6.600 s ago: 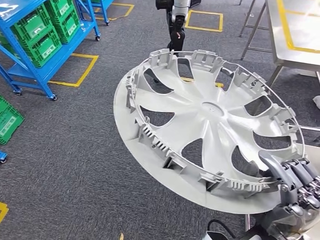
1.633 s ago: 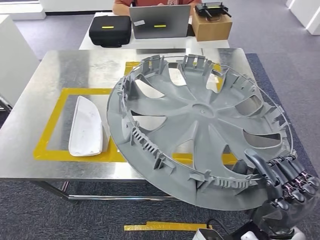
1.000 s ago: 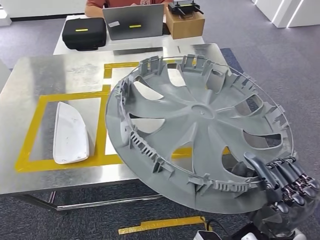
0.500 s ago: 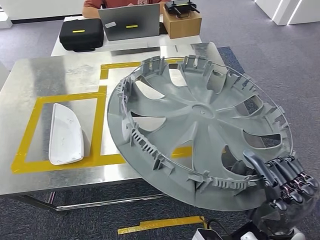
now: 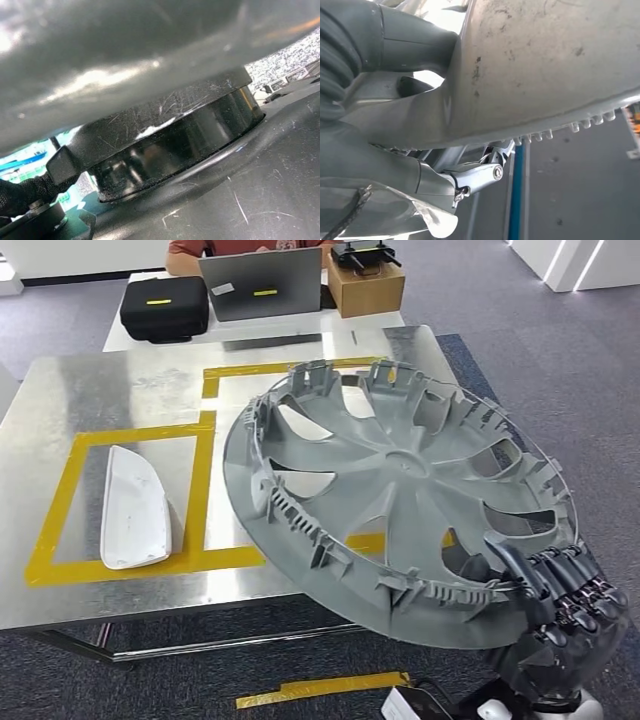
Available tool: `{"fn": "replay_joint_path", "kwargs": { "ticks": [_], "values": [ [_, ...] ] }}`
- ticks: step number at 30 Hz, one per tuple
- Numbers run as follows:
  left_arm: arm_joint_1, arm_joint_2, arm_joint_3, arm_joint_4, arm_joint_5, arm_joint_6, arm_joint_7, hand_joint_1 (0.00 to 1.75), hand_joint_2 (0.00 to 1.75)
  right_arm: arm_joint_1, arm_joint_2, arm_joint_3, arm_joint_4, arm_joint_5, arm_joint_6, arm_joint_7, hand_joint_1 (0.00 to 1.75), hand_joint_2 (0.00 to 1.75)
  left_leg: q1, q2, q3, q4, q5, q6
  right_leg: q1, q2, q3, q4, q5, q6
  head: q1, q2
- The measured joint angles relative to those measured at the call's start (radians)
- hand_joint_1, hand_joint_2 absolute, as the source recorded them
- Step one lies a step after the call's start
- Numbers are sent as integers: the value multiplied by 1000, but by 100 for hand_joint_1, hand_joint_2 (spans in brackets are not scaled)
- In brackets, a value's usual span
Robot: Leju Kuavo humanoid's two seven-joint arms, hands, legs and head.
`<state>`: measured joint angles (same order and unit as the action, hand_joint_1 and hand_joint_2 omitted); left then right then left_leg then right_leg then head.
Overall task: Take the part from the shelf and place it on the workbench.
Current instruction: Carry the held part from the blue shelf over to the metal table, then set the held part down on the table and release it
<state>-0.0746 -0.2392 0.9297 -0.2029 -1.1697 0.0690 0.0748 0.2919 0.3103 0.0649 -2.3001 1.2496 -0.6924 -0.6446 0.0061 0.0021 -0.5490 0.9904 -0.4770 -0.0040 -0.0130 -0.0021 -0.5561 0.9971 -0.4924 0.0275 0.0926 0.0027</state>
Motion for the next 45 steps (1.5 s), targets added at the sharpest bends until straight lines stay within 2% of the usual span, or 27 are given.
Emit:
{"fn": "replay_joint_path", "kwargs": {
  "ticks": [5,10,17,23,26,28,31,34,36,40,45],
  "values": [
    [0,0,9,0,-12,-8,0,0,0,-12,-2,-23,53,-18,0,-42,175,175,0,0,0,0,0,0,0,0,0,0,0,0,0,0],
    [-1,0,12,0,-20,-10,1,0,0,-32,-2,-80,150,-10,0,-49,175,175,0,0,0,0,0,0,0,-1,0,0,0,0,0,0],
    [-1,0,12,0,-32,-12,1,0,0,-87,-10,-179,325,52,0,-49,175,175,0,0,-1,1,0,0,0,-1,0,0,0,0,0,0],
    [-2,0,12,0,-38,-14,1,0,0,-127,-22,-228,430,107,0,-49,175,175,0,0,-1,1,0,0,0,0,-1,0,0,0,0,0],
    [-2,0,12,0,-43,-17,2,0,0,-148,-34,-241,480,150,0,-33,175,175,0,0,-1,1,0,1,0,0,-1,0,0,0,0,0],
    [-2,0,12,0,-47,-22,2,0,0,-159,-50,-238,509,191,0,16,175,175,0,0,-1,1,0,1,0,-1,-1,0,0,0,0,0],
    [-2,0,12,0,-56,-27,2,0,0,-175,-104,-193,544,263,0,179,175,175,0,0,-1,1,0,1,0,-1,-1,0,0,0,0,0],
    [-3,0,12,0,-64,-28,3,0,0,-199,-194,-99,578,310,0,358,175,175,0,0,-1,1,0,1,0,-1,-1,0,0,0,0,0],
    [-3,1,11,0,-71,-28,4,0,0,-219,-257,-32,598,319,0,427,175,175,0,0,-1,1,0,1,0,0,-1,0,1,1,0,0],
    [-4,2,8,0,-88,-30,9,0,0,-275,-387,105,624,322,0,505,175,175,-1,0,-1,2,0,1,-1,0,-1,0,1,1,0,0],
    [-5,2,5,0,-100,-30,13,0,0,-342,-499,241,636,323,-1,505,175,175,-1,0,-1,2,0,1,-1,-1,-1,0,1,2,0,0]
  ]
}}
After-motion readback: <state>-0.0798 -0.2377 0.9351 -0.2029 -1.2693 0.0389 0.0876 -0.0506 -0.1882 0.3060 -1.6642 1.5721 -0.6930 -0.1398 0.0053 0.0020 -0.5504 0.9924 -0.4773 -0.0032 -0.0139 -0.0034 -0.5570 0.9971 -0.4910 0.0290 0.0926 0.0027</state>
